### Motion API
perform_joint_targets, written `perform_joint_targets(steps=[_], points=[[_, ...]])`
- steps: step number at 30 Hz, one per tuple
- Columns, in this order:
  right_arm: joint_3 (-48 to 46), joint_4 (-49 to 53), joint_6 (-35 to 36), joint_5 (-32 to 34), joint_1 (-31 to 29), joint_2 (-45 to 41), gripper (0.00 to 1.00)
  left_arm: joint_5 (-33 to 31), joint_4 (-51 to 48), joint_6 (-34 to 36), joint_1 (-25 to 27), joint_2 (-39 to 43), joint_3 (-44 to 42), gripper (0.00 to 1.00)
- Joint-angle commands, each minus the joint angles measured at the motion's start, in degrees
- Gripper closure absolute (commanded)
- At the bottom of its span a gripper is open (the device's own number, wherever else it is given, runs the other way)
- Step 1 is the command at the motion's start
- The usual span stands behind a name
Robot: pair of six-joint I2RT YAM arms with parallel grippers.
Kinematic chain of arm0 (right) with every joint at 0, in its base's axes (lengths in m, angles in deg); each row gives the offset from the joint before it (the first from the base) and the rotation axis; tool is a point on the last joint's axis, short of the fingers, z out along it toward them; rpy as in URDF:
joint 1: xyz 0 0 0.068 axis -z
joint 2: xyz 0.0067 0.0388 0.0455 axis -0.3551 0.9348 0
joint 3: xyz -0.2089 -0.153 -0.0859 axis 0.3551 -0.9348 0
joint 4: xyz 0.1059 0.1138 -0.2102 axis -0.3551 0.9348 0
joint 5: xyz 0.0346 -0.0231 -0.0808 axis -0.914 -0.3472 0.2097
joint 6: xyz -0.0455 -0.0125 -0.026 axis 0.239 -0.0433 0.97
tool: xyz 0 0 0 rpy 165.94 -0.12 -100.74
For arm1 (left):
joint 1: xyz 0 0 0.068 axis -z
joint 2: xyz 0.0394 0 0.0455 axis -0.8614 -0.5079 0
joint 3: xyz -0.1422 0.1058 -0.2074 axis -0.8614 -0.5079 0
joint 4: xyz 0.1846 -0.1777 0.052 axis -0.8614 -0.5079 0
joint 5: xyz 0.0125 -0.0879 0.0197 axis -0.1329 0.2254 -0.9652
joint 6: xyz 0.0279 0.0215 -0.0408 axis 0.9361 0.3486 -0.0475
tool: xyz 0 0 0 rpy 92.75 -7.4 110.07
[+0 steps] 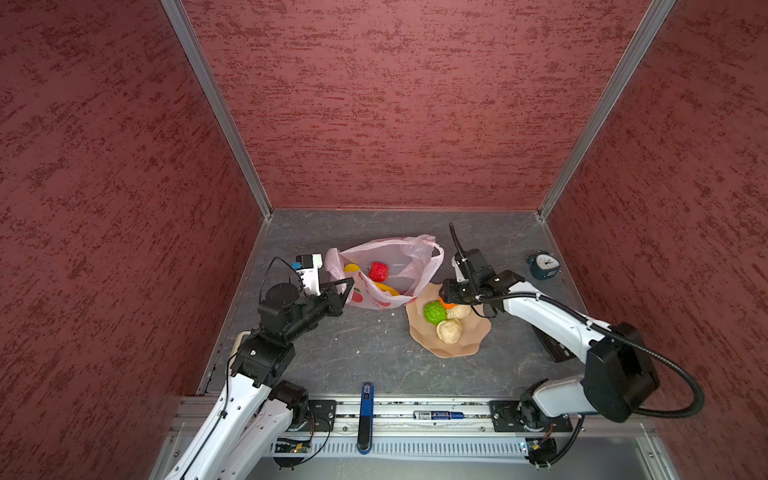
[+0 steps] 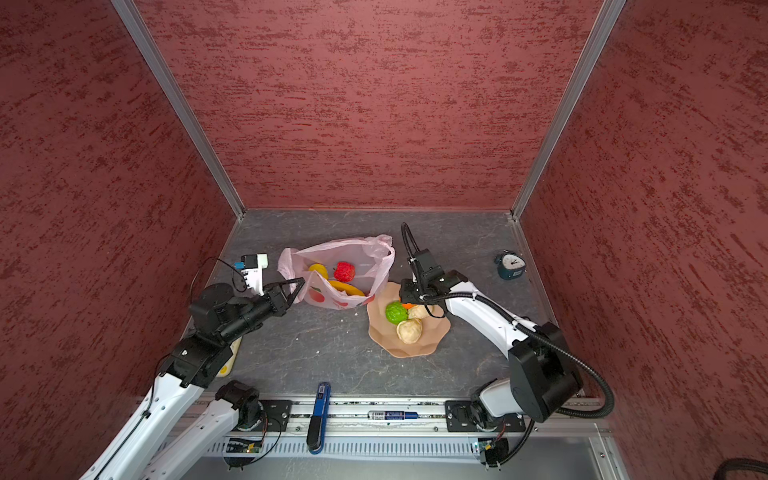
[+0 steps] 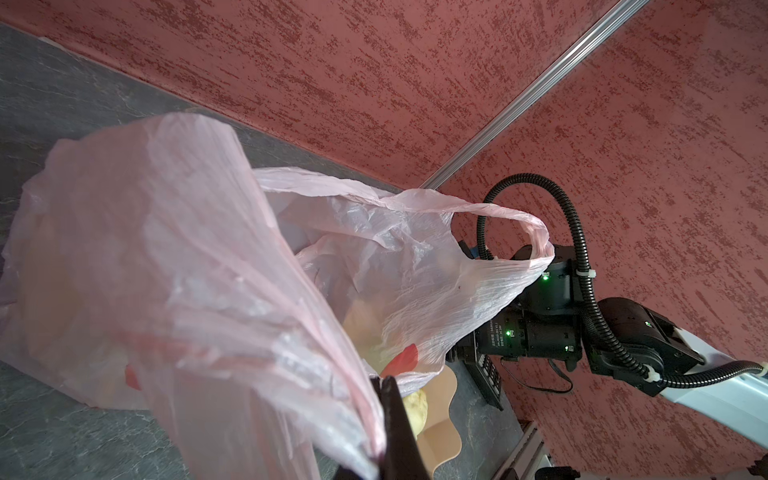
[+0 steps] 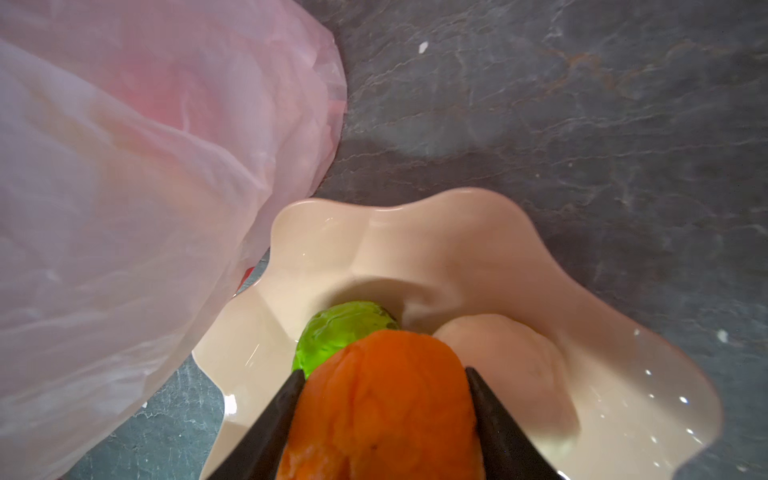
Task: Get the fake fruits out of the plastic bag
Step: 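Carry the orange fruit with the right gripper over the peach bowl, then lower the orange fruit into the peach bowl and open the right gripper, then move the open right gripper back into the pink bag toward the banana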
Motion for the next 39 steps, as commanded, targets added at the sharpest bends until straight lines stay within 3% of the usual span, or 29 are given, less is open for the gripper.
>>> perform_joint_targets(steps=[1,5,10,17,20,26,32,36,39], points=[[1.6,-3.1,-0.2,-0.7,-0.7,2.1,0.59,0.6,0.5,-0.5,-0.4,0.6,-0.6,0.94],[1.9,-4.3,-0.4,1.0,-0.7,4.0,0.49,0.7,0.5,-0.7,-0.4,0.8,-0.7,0.94],[2.3,-5.3,-1.1,2.1,-0.6,4.9,0.27,0.8,-1.0,-0.1,-0.5,1.3,0.3,0.94],[6.9,3.2,0.9,7.6,-0.7,-4.3,0.14,4.8,-7.9,0.2,-1.1,1.1,3.0,0.94],[11.3,9.1,2.9,10.2,-0.7,-10.6,0.17,6.5,-15.1,0.2,-1.1,1.5,4.7,0.94],[25.0,13.0,7.3,7.3,-4.0,-15.6,0.33,8.1,-23.8,-1.2,-0.9,2.9,4.5,0.96],[34.4,6.5,8.5,1.5,-16.2,-6.1,0.41,4.7,-25.5,-2.5,0.6,2.7,3.7,0.97],[33.9,2.6,6.7,-3.7,-21.8,3.4,0.47,0.2,-27.0,-3.4,2.8,3.3,3.4,0.97],[27.8,-1.4,3.6,-4.6,-22.6,7.3,0.52,-2.3,-27.5,-4.4,4.3,4.2,3.0,0.97]])
